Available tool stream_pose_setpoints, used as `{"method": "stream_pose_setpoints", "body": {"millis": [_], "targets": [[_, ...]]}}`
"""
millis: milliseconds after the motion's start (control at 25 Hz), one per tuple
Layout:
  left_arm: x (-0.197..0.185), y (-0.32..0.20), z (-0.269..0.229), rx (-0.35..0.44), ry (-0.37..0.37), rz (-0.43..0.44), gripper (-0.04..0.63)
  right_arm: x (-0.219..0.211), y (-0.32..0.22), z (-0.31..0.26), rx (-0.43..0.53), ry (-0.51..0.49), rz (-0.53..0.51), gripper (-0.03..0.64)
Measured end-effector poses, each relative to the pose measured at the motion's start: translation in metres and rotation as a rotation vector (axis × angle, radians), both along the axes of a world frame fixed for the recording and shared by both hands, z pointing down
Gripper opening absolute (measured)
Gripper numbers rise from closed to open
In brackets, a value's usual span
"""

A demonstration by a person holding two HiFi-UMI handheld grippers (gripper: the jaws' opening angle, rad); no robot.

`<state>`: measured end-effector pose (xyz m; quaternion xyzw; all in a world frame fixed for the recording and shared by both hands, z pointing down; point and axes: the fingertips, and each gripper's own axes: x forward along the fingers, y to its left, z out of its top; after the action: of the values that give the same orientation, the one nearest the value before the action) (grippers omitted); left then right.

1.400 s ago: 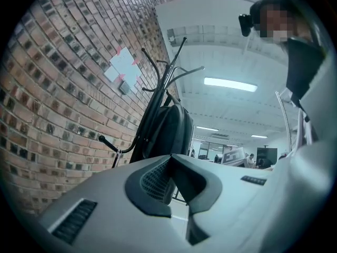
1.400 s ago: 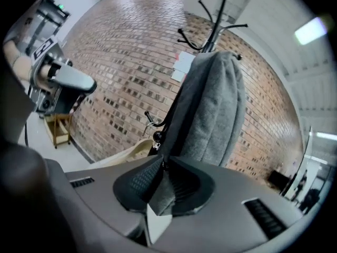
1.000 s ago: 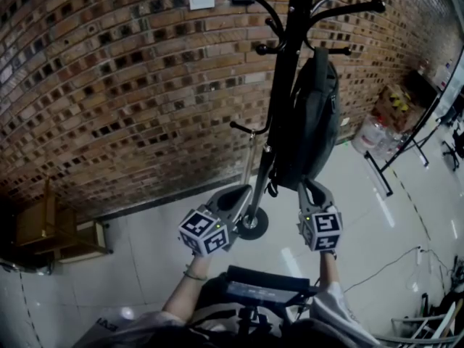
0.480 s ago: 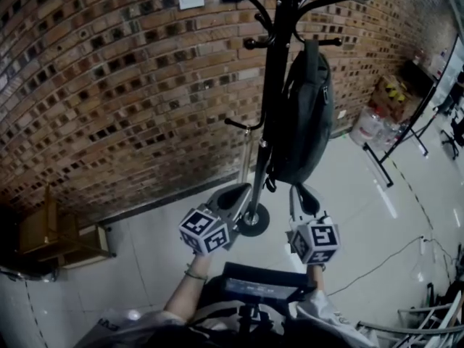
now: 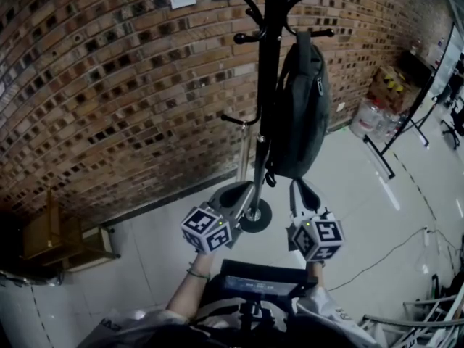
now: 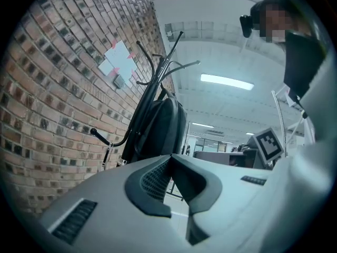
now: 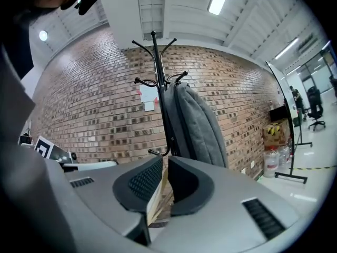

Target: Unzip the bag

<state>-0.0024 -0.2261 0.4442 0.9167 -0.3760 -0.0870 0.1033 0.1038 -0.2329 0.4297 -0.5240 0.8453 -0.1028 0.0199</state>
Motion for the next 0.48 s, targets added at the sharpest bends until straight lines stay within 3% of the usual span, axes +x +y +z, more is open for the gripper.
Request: {"method": "stream_pose_setpoints", "body": {"millis": [480], "targets": [[-0.0002, 0.0017, 0.0025, -0.007, 0.006, -0.004, 0.008, -0.0073, 0.0054, 0.0027, -0.007, 0.060, -0.018, 0.032]]}}
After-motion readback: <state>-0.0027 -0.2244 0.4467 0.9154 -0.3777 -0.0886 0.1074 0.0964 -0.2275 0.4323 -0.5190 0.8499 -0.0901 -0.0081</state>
